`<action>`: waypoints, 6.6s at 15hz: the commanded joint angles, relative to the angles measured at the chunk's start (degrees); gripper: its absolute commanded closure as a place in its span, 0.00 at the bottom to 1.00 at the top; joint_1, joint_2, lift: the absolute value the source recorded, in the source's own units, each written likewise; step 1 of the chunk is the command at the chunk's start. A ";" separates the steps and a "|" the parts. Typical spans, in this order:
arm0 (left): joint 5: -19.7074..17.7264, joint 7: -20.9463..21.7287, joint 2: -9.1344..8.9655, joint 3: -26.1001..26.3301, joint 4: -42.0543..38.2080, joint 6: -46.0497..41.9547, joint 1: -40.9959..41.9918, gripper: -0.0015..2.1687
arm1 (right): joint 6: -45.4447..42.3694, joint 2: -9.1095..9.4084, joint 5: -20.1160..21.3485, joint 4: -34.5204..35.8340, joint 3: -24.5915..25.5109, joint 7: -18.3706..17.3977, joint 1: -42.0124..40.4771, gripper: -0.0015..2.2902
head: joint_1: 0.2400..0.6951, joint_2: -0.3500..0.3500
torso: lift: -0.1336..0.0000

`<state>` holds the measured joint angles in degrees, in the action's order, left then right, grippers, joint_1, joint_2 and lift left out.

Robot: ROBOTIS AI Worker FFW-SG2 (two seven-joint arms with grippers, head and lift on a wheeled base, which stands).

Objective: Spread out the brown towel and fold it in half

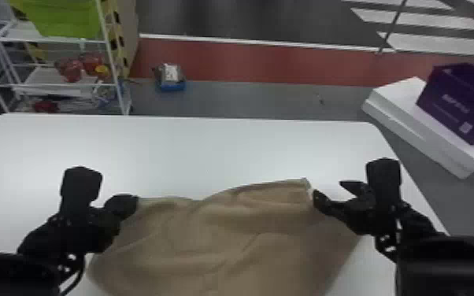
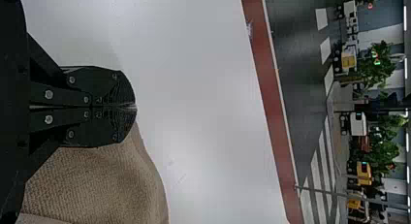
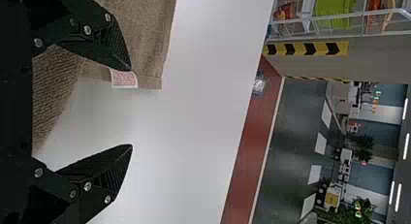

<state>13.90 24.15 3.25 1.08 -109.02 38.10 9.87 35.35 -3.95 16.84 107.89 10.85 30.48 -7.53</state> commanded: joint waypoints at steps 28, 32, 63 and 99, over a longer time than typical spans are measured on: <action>0.07 0.81 0.70 -0.55 1.18 -2.28 0.06 0.75 | -1.29 -0.27 -0.15 -15.78 -4.52 4.94 10.95 0.48 | 1.00 0.42 | 0.08; -0.10 1.08 0.62 -0.90 0.30 -2.11 0.59 0.75 | -1.64 -0.35 -0.94 -10.51 -3.73 6.87 8.40 0.67 | 1.00 0.44 | 0.08; -12.85 7.32 -0.35 -34.48 -49.18 40.43 13.24 0.80 | 8.20 0.17 -33.98 29.66 36.17 19.44 -8.21 0.67 | 1.00 0.43 | 0.08; -26.21 0.72 -2.99 -34.74 -36.61 31.29 12.37 0.80 | -10.61 -3.34 -29.06 7.07 20.35 24.01 -3.81 0.67 | 1.00 0.57 | 0.08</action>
<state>-11.25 23.86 2.82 -31.36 -143.61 69.48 18.18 26.07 -7.27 -10.79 112.32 29.42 53.23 -6.18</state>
